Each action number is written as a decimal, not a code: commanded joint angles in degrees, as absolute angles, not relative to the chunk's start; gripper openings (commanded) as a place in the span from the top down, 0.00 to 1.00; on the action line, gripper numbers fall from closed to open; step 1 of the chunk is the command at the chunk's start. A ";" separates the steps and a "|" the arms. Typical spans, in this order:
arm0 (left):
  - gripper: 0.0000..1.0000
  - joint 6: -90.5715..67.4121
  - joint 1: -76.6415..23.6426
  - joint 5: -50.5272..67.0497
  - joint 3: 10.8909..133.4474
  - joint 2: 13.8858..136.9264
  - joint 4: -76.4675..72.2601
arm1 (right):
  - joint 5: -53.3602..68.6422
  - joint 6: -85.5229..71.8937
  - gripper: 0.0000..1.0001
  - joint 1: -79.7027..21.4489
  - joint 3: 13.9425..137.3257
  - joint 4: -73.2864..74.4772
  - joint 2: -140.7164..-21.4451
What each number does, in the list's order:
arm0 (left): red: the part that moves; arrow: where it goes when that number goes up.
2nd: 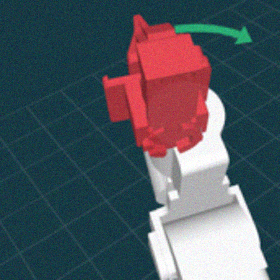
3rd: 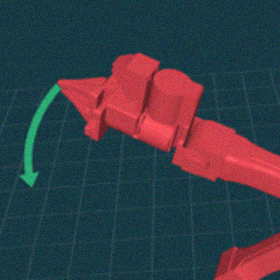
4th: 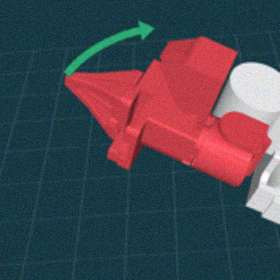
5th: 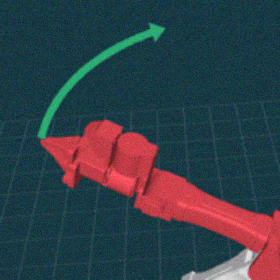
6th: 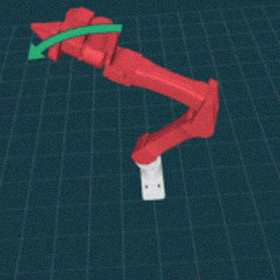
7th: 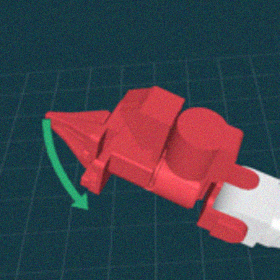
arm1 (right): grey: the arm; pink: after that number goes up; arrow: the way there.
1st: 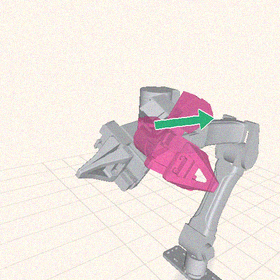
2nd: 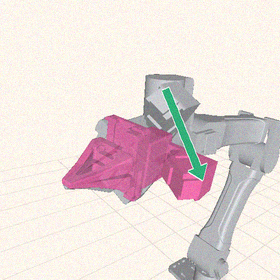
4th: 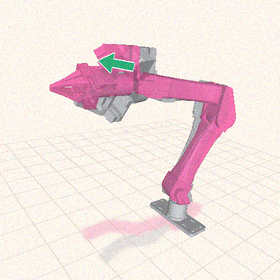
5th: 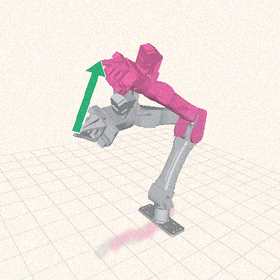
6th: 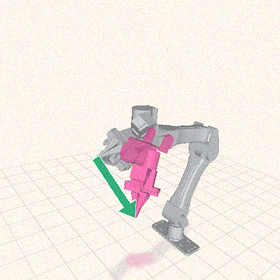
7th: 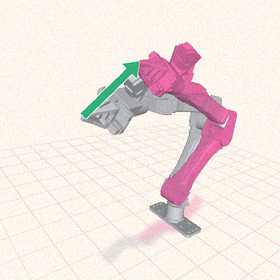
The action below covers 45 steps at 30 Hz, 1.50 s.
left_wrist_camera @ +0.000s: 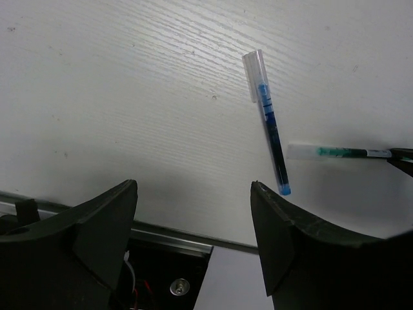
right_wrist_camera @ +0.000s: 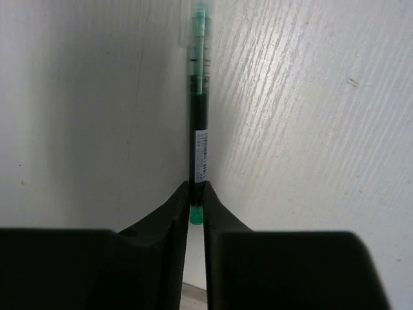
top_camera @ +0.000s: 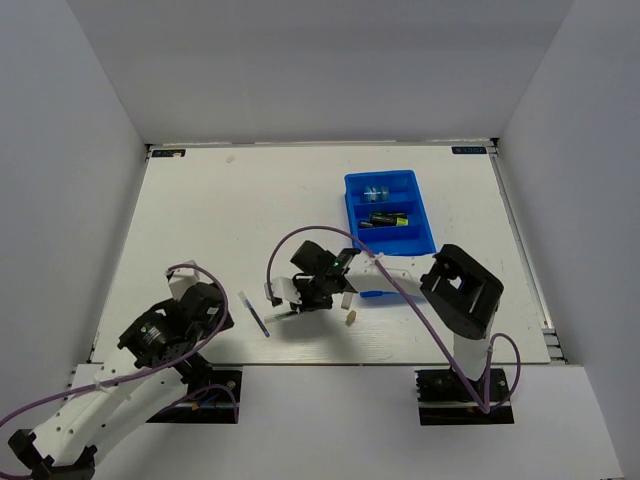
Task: Sort the stationery into containers
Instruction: Pick up the pen from the center of the board, then place the pen in the storage box.
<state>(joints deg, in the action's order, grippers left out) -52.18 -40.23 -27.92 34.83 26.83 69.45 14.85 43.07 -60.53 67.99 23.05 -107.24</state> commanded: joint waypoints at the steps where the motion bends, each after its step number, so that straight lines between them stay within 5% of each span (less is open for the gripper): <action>1: 0.19 -53.70 -39.81 -27.07 34.01 29.44 65.57 | 8.98 42.28 0.89 -61.61 61.97 21.20 -108.02; 5: 0.19 -55.19 -39.90 -26.72 32.17 30.49 61.80 | 6.51 41.14 1.00 -61.61 59.94 20.92 -106.96; 28: 0.29 -70.04 -37.71 -19.26 36.04 50.97 52.83 | -11.85 49.83 1.00 -58.01 68.74 31.38 -79.82; 36: 0.29 -70.40 -34.54 -13.45 34.45 53.87 49.14 | -18.63 57.12 1.00 -45.73 61.62 28.30 -69.79; 45: 0.29 -70.40 -32.70 -9.58 36.21 58.88 47.02 | -8.90 66.35 1.00 -32.80 53.45 33.47 -63.54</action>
<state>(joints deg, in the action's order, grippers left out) -68.62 -33.10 -11.14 34.85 57.93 47.97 -14.35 61.06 -35.64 55.48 30.41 -64.36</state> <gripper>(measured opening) 0.712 0.022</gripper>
